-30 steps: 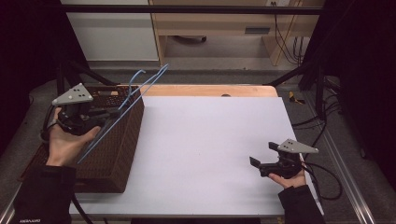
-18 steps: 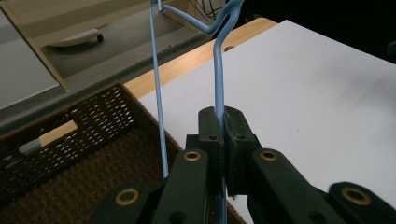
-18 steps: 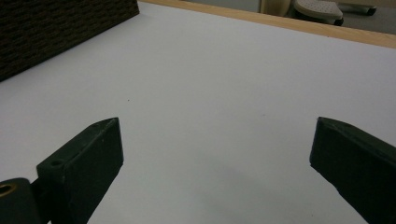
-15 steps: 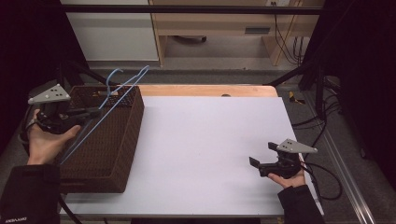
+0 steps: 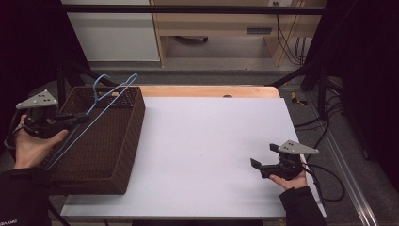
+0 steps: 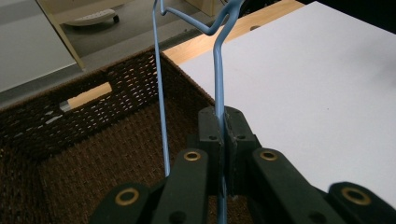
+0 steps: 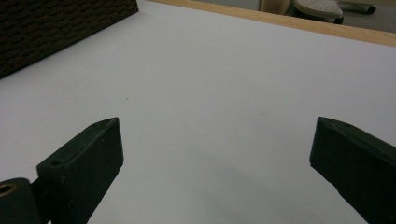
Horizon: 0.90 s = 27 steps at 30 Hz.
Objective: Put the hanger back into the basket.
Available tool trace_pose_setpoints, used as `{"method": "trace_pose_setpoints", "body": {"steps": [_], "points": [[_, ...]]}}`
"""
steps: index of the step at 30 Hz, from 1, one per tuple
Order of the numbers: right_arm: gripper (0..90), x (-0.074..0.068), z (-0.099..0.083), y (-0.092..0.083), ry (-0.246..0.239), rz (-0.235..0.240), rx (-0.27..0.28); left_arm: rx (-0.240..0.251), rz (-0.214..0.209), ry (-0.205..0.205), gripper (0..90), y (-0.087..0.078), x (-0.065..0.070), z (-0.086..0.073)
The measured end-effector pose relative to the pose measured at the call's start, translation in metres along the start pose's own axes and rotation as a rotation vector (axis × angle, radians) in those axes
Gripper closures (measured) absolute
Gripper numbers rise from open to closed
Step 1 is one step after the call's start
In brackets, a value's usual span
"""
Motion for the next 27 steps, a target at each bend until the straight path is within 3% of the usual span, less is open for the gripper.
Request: {"method": "trace_pose_setpoints", "body": {"steps": [16, 27], "points": [[3.2, 0.000, -0.001, 0.001, 0.001, -0.001, -0.003, -0.062, 0.000, -0.010, 87.4, 0.009, -0.018, -0.036], [3.2, 0.000, -0.002, 0.003, -0.003, -0.001, -0.011, -0.123, 0.001, 0.002, 87.4, 0.035, -0.022, -0.064]]}}
Point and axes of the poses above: each handheld gripper's, and its own axes: y roughly forward along the jaws, z roughly out of its top, x roughly to its right, the point moved 8 cm from there along y, roughly forward along the jaws, and after that the axes turned 5 degrees about x, right-handed, at the moved point
